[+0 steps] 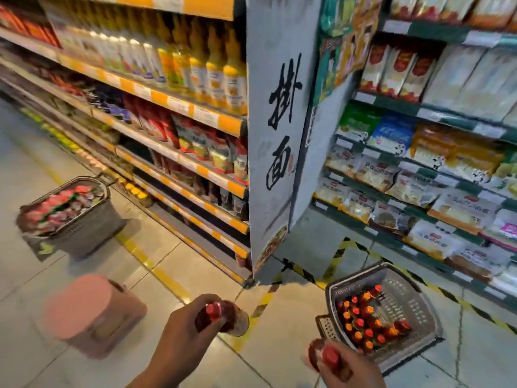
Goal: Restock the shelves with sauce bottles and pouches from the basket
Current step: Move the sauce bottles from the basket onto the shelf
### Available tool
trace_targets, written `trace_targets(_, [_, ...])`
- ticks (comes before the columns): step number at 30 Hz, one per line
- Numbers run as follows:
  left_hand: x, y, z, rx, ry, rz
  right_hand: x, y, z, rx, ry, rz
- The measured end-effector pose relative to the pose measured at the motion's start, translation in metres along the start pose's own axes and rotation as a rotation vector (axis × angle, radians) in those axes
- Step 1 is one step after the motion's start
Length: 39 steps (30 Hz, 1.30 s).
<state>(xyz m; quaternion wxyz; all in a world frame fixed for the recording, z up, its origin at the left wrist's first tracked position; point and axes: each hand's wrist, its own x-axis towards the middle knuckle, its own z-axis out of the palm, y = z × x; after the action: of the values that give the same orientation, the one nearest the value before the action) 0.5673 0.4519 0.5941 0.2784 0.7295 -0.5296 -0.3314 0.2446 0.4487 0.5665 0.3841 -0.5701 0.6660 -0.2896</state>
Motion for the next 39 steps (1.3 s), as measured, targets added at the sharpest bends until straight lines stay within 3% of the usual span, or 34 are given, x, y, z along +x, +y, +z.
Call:
trace_targets(5, [0.012,-0.072,-0.085,-0.051,0.068,-0.011,0.020,-0.051,0.095,-0.165,-0.100,0.031])
trace_targets(12, [0.038,-0.171,-0.205,-0.106,0.080,-0.044,0.034,-0.114,0.248,-0.172,-0.170,0.127])
trace_targets(17, [0.071,-0.215,-0.257,-0.117,0.067,-0.071,0.047,-0.149,0.314,-0.090,-0.207,0.144])
trace_targets(23, [0.121,-0.247,-0.263,-0.168,0.100,-0.128,0.088,-0.185,0.359,-0.263,-0.325,0.057])
trace_targets(29, [0.179,-0.276,-0.264,-0.180,0.138,-0.182,0.163,-0.207,0.400,-0.287,-0.466,0.016])
trace_targets(33, [0.229,-0.296,-0.265,-0.172,0.158,-0.239,0.225,-0.224,0.427,-0.349,-0.528,-0.155])
trace_targets(39, [0.310,-0.341,-0.237,-0.266,0.164,-0.384,0.307,-0.200,0.458,-0.524,-0.578,-0.143])
